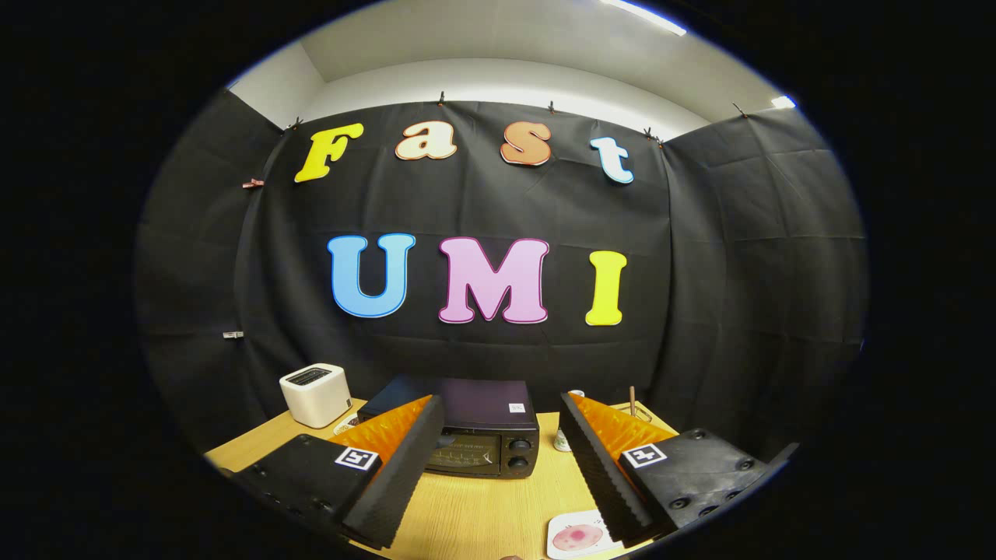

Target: Open the toaster oven, put the food inside, and close the toaster oven door.

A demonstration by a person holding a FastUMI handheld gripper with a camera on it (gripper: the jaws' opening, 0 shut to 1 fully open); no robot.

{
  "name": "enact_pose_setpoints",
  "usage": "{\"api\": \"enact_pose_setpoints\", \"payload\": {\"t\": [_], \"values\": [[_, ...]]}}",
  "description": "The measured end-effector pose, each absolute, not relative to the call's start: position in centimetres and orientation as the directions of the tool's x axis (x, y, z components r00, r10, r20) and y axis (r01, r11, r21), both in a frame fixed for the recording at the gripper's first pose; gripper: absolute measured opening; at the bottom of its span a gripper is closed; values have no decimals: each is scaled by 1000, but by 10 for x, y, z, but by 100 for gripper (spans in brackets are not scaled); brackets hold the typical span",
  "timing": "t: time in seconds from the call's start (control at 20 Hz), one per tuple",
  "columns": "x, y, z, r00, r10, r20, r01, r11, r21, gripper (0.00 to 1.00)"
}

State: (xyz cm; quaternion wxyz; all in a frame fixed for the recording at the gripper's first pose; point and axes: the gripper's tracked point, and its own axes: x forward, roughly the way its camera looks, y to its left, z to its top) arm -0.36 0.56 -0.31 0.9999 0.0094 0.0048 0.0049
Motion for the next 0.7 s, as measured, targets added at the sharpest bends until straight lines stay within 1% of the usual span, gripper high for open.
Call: {"api": "enact_pose_setpoints", "payload": {"t": [0.45, 0.7], "values": [[10, 9, -8, 1000, 5, -20, -5, 999, 33, 98], [23, 22, -18, 999, 20, -49, -18, 999, 38, 98]]}}
